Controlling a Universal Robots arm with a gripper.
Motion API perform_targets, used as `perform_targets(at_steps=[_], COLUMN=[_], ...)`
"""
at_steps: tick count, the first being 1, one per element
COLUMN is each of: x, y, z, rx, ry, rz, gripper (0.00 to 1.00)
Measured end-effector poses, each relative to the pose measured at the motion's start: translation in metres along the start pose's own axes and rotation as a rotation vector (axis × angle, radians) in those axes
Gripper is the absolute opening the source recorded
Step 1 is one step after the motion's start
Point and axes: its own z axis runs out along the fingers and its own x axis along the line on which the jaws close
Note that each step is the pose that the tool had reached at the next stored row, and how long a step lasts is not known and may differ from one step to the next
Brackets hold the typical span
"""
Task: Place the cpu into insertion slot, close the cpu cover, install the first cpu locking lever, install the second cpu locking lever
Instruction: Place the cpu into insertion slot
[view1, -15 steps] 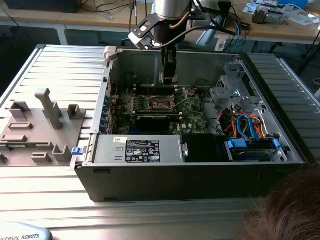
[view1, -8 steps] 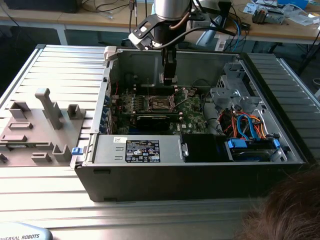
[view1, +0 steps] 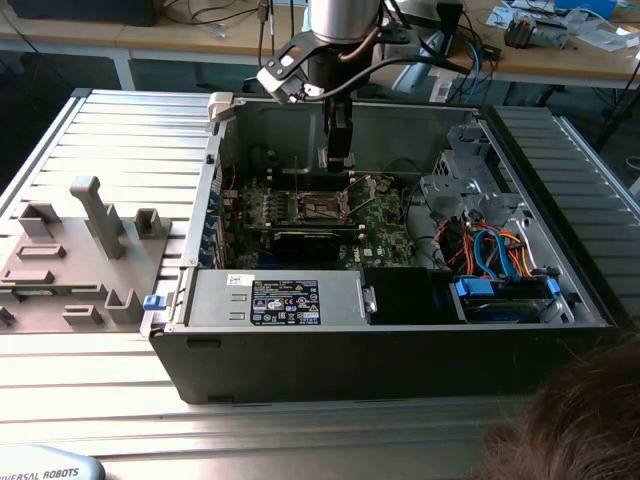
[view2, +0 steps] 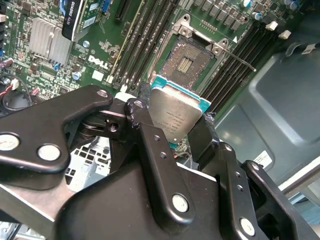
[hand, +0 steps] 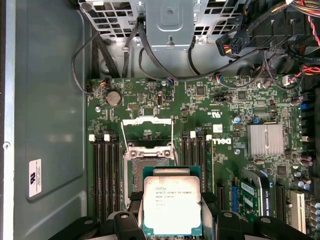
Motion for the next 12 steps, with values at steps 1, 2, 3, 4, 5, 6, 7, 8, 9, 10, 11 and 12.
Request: perform_targets(at_steps=[1, 2, 3, 4, 5, 6, 7, 8, 9, 10, 11, 12], x=[0.0000, 0.0000, 0.0000, 0.0000, 0.0000, 0.0000, 0.0000, 0.0000, 0.0000, 0.0000, 0.0000, 0.0000], y=[0.0000, 0.0000, 0.0000, 0.0000, -0.0001, -0.0001, -0.0001, -0.0001, -0.0001, -0.0001, -0.0001, -0.0001], z=[0.0001, 0.0004, 0.0005, 0.0009, 0.0014, 0.0015, 0.0016, 0.0018, 0.0019, 0.0021, 0.0024, 0.0026], rx=[0.0000, 0.0000, 0.0000, 0.0000, 0.0000, 0.0000, 0.0000, 0.0000, 0.0000, 0.0000, 0.0000, 0.0000], ry=[0.0000, 0.0000, 0.0000, 0.0000, 0.0001, 0.0000, 0.0000, 0.0001, 0.0000, 0.0001, 0.0000, 0.0000], rz=[0.000, 0.000, 0.000, 0.000, 0.000, 0.000, 0.000, 0.000, 0.000, 0.000, 0.000, 0.000], gripper=[0.54, 0.54, 0.54, 0.54, 0.54, 0.54, 0.54, 0.54, 0.54, 0.54, 0.54, 0.54])
